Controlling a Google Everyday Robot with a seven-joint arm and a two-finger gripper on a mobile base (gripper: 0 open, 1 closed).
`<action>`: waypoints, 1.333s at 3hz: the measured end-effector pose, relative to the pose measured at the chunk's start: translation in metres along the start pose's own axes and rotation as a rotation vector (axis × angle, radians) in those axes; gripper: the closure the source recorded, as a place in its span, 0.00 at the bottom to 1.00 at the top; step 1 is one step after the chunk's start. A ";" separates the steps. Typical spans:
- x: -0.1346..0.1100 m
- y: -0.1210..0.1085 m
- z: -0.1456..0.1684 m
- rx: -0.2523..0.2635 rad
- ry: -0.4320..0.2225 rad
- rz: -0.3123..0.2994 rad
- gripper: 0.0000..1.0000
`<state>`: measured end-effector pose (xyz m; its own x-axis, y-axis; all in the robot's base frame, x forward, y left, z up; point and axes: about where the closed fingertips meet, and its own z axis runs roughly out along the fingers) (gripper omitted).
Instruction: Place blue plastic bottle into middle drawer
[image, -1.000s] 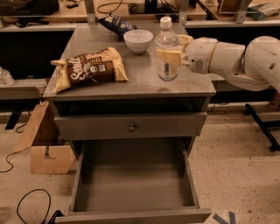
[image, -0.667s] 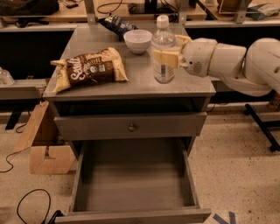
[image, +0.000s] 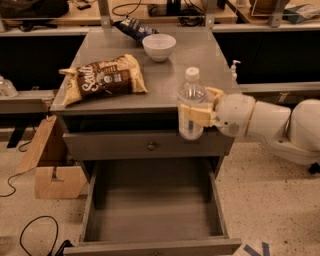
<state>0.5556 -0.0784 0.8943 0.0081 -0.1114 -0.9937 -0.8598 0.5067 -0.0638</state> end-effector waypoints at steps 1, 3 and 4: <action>0.051 0.022 -0.006 -0.086 0.006 0.024 1.00; 0.101 0.030 0.026 -0.148 0.003 0.059 1.00; 0.190 0.067 0.079 -0.317 -0.021 0.056 1.00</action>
Offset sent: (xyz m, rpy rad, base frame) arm -0.0178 -0.0010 -0.0415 -0.0001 0.0266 0.0594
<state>0.5398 0.0024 0.6942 -0.0361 -0.0713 -0.9968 -0.9754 0.2197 0.0196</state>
